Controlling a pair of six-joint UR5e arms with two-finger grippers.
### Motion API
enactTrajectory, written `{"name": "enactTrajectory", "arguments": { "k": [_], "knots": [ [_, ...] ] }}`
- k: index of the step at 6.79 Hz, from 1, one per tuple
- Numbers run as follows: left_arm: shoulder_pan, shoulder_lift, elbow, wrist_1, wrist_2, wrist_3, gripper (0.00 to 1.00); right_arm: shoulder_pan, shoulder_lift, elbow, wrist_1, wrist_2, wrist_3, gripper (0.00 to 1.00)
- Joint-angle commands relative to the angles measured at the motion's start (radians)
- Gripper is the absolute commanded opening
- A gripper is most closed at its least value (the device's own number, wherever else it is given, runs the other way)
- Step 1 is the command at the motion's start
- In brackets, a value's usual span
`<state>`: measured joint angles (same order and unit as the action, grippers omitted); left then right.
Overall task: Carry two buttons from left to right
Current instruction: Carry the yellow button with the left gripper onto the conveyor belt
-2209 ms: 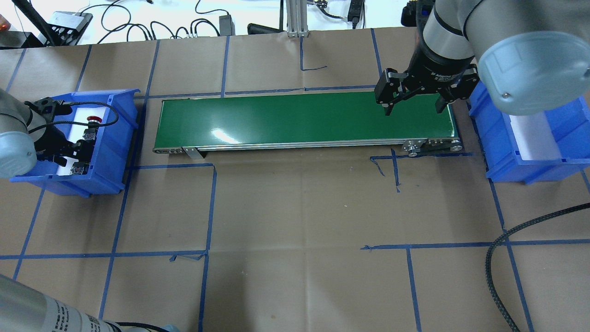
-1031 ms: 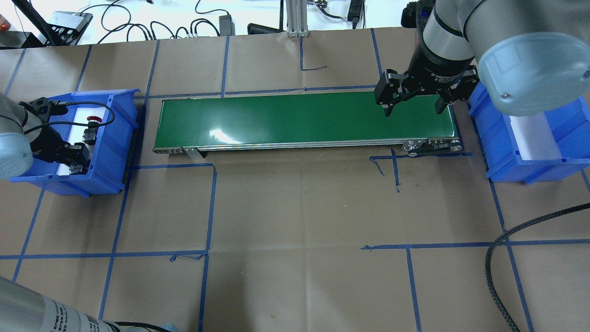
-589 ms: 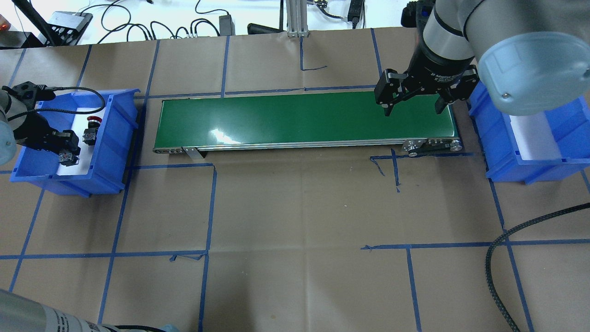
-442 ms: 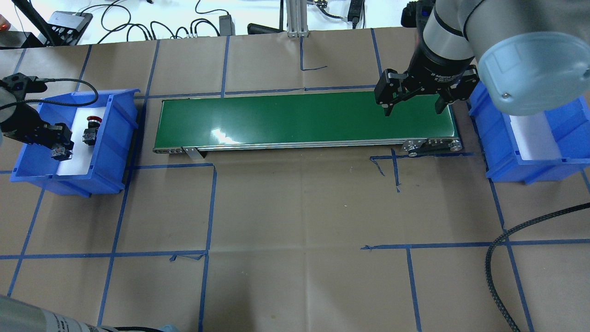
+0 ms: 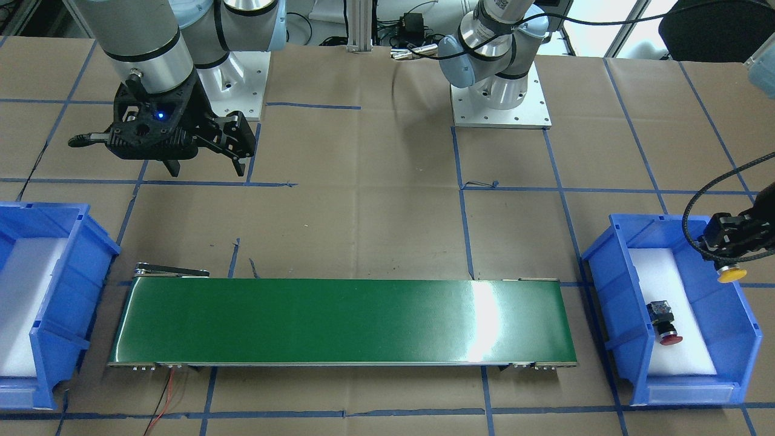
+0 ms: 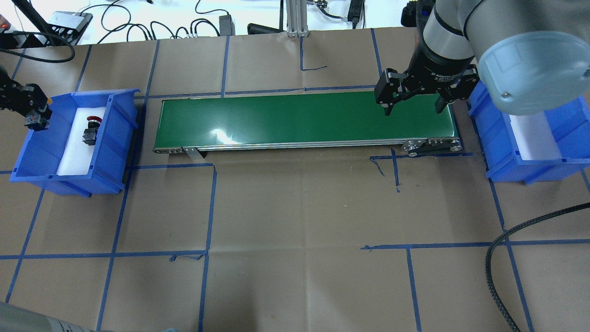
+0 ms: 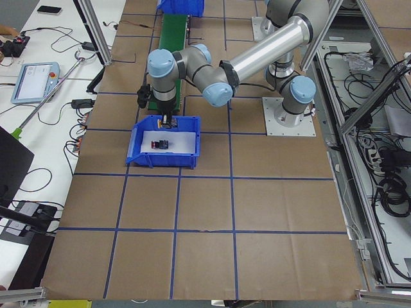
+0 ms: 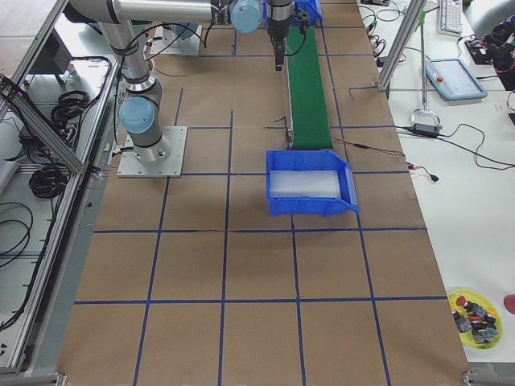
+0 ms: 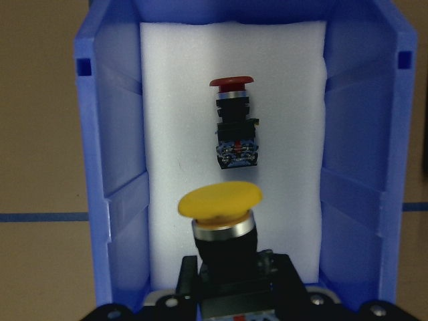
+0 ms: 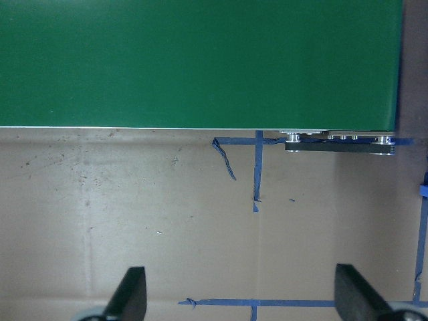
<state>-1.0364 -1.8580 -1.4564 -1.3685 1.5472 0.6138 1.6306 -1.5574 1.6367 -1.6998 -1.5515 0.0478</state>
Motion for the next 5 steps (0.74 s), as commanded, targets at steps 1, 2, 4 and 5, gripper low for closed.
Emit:
{"name": "enactTrajectory", "arguments": {
  "k": [1,2,4,5],
  "knots": [
    [-0.094,-0.013,0.074,-0.044,-0.004,-0.047,0.09,0.0,0.0,0.002,0.0,-0.001,0.0,1.0],
    [-0.159,-0.013,0.074,-0.032,-0.004,-0.137,0.09,-0.002,0.0,0.003,0.0,0.001,-0.003,1.0],
    [-0.319,-0.029,0.073,-0.012,-0.002,-0.346,0.09,-0.002,0.0,0.003,0.0,-0.001,-0.005,1.0],
    [-0.393,-0.061,0.067,0.02,0.002,-0.418,0.09,-0.002,0.0,0.003,-0.001,0.001,-0.005,1.0]
  ]
}}
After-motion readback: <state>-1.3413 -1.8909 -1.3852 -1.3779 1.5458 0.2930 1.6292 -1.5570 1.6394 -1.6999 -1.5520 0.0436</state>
